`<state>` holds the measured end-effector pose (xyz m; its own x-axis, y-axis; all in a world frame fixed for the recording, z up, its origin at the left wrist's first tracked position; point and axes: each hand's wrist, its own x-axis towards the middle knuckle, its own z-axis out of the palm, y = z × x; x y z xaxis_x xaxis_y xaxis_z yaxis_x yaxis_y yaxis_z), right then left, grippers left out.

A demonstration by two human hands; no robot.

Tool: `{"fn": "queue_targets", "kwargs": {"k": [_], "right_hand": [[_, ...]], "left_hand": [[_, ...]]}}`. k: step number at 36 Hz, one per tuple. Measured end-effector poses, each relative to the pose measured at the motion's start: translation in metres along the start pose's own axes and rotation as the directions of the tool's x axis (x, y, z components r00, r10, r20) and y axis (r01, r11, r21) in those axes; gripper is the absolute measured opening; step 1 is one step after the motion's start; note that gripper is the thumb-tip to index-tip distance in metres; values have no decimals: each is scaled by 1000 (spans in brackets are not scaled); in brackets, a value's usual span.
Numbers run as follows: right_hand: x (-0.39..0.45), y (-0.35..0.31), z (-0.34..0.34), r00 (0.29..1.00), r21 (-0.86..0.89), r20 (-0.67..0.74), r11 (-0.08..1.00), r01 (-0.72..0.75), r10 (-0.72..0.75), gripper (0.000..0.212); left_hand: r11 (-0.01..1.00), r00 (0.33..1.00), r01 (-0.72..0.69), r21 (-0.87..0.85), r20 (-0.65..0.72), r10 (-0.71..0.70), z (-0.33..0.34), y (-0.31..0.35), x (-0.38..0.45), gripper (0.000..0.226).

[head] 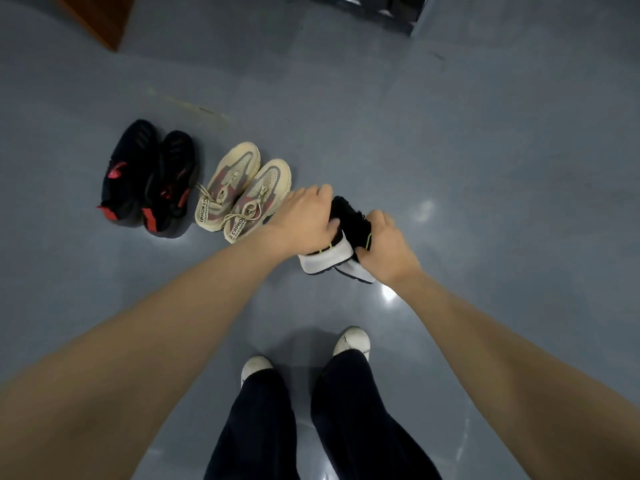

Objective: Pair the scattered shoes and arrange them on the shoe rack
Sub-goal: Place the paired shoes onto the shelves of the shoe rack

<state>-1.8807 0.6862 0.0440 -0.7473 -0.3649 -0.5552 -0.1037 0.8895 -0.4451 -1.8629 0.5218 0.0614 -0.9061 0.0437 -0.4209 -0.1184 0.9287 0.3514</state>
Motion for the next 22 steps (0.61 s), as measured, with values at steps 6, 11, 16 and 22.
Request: {"fn": "queue_targets", "kwargs": {"k": [6,11,16,22], "right_hand": [[-32,-18,-53,1000,-25,17,1000,-7,7,37],[-45,-26,-91,999,-177,-7,984,30,-32,33],[-50,-42,-139,981,-444,-110,891,94,-159,24],[-45,-55,-185,941,-519,-146,834,190,-305,19]], "left_hand": [[988,983,36,149,171,-62,-63,25,-32,62],[950,989,9,311,135,-53,-92,45,-47,54],[913,990,62,404,90,-107,-117,74,-57,55],[924,991,122,363,9,-134,-163,96,-51,57]]}}
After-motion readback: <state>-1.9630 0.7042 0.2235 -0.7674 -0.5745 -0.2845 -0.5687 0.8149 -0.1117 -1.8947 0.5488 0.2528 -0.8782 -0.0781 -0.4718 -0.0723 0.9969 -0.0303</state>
